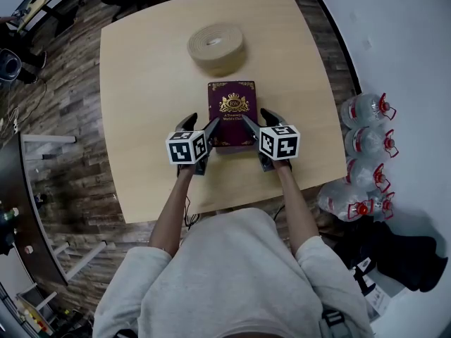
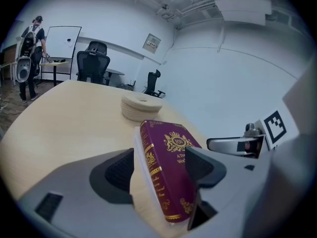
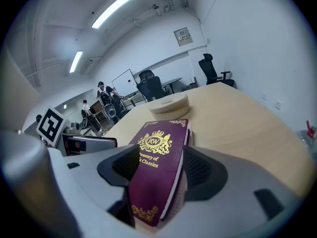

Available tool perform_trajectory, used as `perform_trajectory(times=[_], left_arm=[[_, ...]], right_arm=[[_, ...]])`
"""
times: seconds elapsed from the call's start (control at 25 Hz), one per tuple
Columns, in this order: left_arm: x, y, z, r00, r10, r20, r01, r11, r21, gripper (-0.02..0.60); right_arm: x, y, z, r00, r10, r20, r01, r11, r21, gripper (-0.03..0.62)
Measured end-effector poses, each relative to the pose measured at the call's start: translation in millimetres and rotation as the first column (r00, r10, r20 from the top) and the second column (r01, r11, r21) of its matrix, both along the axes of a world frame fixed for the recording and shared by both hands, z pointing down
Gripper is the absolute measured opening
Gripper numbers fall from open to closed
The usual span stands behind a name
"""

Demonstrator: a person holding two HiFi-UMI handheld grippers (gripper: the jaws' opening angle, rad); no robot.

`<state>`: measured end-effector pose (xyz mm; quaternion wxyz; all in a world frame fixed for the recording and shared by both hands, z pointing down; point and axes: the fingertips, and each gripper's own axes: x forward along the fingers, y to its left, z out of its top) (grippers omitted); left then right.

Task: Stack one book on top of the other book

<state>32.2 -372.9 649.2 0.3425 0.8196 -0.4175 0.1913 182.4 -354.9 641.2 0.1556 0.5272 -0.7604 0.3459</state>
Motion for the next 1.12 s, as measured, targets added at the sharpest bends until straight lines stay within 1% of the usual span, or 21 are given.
perform_trajectory(times=[0.2, 0.44, 0.56, 0.64, 0.72, 0.92, 1.0, 1.12], left_arm=[[-1.9, 7.7, -13.7, 0.998, 0.040, 0.039, -0.042, 0.998, 0.051, 0.274], [-9.1, 19.2, -27.6, 0.996, 0.055, 0.067, -0.062, 0.993, 0.104, 0.188], [-13.6, 22.6, -34.9, 0.997, 0.048, 0.065, -0.055, 0.991, 0.123, 0.152], [-17.0, 25.2, -39.6, 0.998, 0.040, 0.057, -0.047, 0.990, 0.136, 0.124], [-19.4, 28.0, -42.9, 0.998, 0.037, 0.055, -0.045, 0.988, 0.148, 0.102], [-27.3, 35.0, -47.7, 0.998, 0.024, 0.057, -0.034, 0.985, 0.172, 0.055], [-31.5, 38.3, -48.8, 0.998, 0.018, 0.055, -0.027, 0.984, 0.175, 0.024], [-36.1, 43.4, -51.1, 0.999, 0.014, 0.045, -0.022, 0.984, 0.175, 0.011]], right_arm=[[-1.7, 5.3, -10.6, 1.000, -0.002, -0.022, 0.003, 0.999, 0.032, 0.237], [-0.9, 15.1, -20.5, 0.997, 0.005, -0.079, 0.001, 0.997, 0.079, 0.165], [-0.9, 21.1, -24.8, 0.994, 0.008, -0.109, 0.003, 0.995, 0.102, 0.142], [-2.0, 25.9, -27.9, 0.991, 0.010, -0.130, 0.005, 0.993, 0.117, 0.111], [-3.6, 30.6, -31.0, 0.989, 0.008, -0.147, 0.012, 0.992, 0.129, 0.097], [-4.8, 40.8, -39.3, 0.982, 0.012, -0.187, 0.019, 0.986, 0.164, 0.034], [-5.2, 45.3, -41.0, 0.980, 0.014, -0.197, 0.021, 0.985, 0.170, 0.016], [-5.4, 51.4, -43.5, 0.979, 0.013, -0.203, 0.023, 0.984, 0.175, 0.005]])
